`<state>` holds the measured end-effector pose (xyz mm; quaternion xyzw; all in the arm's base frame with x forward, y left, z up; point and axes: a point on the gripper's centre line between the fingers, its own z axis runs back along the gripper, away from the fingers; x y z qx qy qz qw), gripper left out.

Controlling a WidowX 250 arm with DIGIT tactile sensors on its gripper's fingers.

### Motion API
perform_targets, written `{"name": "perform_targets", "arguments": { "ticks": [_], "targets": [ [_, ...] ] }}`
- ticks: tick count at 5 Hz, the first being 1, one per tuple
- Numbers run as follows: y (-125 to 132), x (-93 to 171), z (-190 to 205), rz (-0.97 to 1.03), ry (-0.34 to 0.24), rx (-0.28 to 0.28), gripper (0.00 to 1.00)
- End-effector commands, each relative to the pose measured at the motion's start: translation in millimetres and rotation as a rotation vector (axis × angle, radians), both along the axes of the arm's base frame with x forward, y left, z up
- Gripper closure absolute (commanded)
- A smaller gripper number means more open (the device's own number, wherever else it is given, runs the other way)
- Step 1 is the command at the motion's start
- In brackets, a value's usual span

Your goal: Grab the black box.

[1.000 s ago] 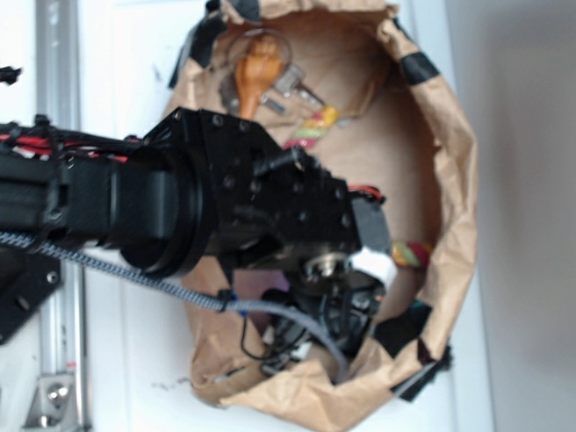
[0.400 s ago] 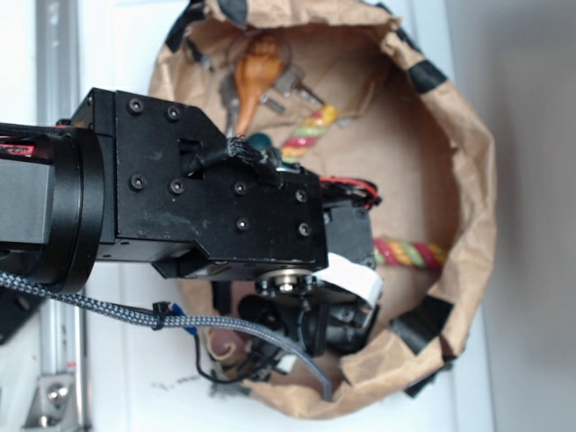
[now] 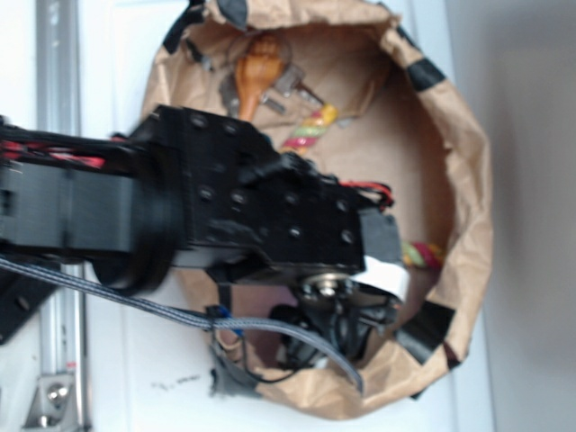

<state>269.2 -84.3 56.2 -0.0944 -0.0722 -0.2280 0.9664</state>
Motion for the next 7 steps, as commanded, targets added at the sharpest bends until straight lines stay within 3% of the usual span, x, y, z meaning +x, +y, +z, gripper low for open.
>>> {"name": "perform_targets", "arguments": {
  "ticks": [1,2,3,4,5,6,7],
  "targets": [
    [-57,2,-21,-0.171,0.014,-0.082,0.0],
    [-64,-5,-38,-0.165,0.065,0.013,0.0],
    [-48,-8,-46,-0.069,0.107,0.122,0.11],
    [0,-10,-21,0.089,0.054,0.148,1.0],
    [48,-10,23,0.232,-0.039,0.023,1.0],
    [76,-16,71,0.375,-0.133,0.005,1.0],
    [79,-14,106,0.41,-0.179,0.04,1.0]
  ]
}}
